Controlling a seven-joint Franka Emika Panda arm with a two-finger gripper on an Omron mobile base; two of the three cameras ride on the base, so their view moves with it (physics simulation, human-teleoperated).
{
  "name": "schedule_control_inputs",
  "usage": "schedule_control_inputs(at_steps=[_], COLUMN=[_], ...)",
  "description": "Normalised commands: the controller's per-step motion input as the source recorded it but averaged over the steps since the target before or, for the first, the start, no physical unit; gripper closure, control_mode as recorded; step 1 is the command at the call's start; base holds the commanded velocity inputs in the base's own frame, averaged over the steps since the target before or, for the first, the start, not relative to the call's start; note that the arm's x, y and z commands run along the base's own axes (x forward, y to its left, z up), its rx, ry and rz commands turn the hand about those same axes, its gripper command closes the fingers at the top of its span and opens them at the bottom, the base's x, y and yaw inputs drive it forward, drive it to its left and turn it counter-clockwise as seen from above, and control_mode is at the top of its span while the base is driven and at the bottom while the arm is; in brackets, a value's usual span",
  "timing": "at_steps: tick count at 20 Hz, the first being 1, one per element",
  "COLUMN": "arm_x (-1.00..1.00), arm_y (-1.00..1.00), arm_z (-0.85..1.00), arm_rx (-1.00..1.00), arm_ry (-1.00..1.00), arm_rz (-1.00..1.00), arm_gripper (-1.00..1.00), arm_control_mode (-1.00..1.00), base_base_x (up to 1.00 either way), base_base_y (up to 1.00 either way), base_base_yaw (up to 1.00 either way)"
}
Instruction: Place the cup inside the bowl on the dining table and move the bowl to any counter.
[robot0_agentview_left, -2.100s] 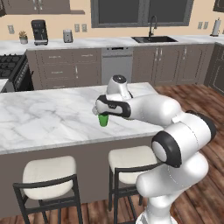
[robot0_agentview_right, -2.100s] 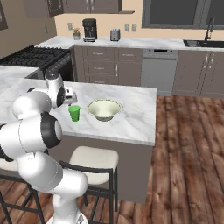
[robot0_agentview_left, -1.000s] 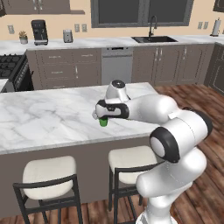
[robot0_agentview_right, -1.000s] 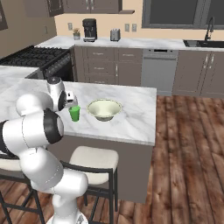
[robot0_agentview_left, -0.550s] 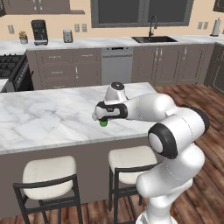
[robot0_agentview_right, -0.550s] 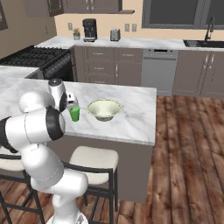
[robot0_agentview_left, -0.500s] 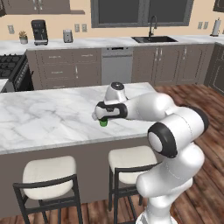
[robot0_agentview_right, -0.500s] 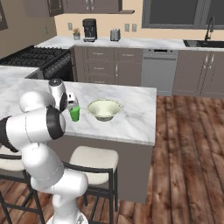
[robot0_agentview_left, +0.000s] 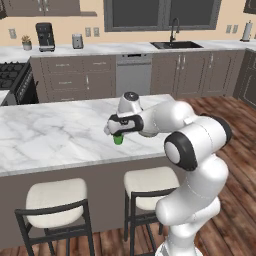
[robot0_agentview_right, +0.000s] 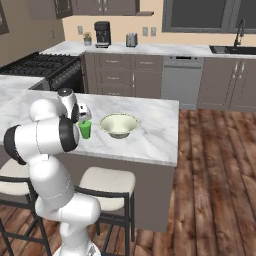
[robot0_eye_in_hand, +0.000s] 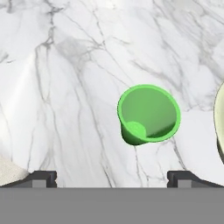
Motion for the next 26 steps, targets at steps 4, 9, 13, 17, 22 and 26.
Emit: schedule_control_inputs(at_steps=[4,9,13,17,22,26], arm_x=[0.08,0.06,0.06,0.00,0.07,0.12], arm_y=[0.04,0.07,0.07,0.06,0.07,0.02], arm_z=[-0.01,-0.09,-0.11,-0.15,-0.14,-0.16], arm_rx=[-0.02,-0.01,0.00,-0.01,-0.01,0.00], arm_ry=[0.00,0.00,0.00,0.00,0.00,0.00], arm_rz=[0.00,0.00,0.00,0.00,0.00,0.00], arm_gripper=[-1.00,-1.00,-1.00,-1.00,-1.00,-1.00], arm_control_mode=[-1.00,-1.00,-1.00,-1.00,-1.00,-1.00], base_base_x=[0.00,0.00,0.00,0.00,0.00,0.00], base_base_y=[0.00,0.00,0.00,0.00,0.00,0.00], base_base_yaw=[0.00,0.00,0.00,0.00,0.00,0.00])
